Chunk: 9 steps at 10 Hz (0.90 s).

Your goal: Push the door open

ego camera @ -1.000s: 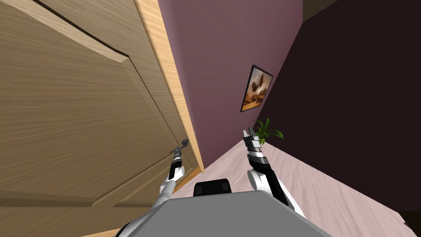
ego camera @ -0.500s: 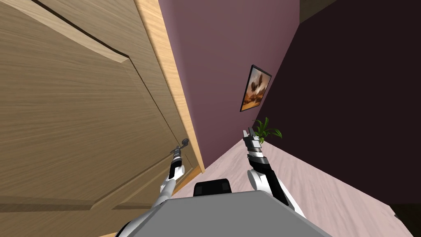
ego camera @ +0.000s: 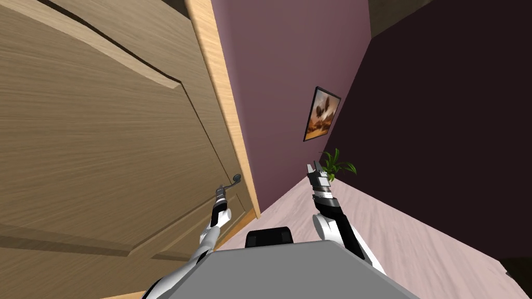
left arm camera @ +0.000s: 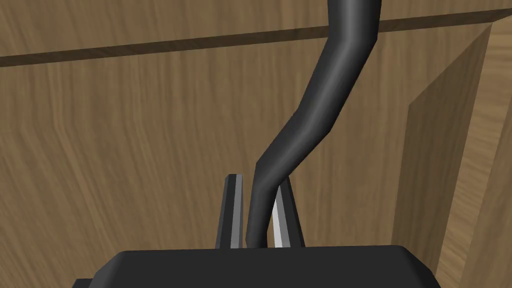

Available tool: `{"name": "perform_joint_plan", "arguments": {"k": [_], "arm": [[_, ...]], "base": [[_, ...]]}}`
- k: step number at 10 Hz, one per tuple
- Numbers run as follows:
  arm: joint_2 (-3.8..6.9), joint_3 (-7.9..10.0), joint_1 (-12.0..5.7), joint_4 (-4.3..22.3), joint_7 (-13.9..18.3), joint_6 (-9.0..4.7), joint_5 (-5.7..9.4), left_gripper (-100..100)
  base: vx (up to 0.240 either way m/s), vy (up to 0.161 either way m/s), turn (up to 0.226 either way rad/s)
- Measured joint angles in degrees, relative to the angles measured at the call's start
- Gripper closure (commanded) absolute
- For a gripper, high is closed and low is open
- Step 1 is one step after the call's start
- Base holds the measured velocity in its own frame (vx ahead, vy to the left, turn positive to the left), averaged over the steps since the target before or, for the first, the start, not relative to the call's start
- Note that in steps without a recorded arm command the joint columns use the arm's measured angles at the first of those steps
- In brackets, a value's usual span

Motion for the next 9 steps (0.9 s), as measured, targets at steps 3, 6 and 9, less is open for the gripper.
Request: {"name": "perform_joint_plan", "arguments": {"k": [3, 6, 9], "arm": [[1.0, 1.32, -0.45, 2.3, -1.0, -1.87, 2.11, -100], [0.84, 1.96, -0.49, 1.6, -1.9, -0.39, 2.35, -100], [0.73, 2.89, -1.2, 1.9, -3.4, 0.92, 2.83, -100]], "base": [[-0.033, -0.035, 0.002], [-0.007, -0.204, 0.035], [-0.014, -0.252, 0.05]]}}
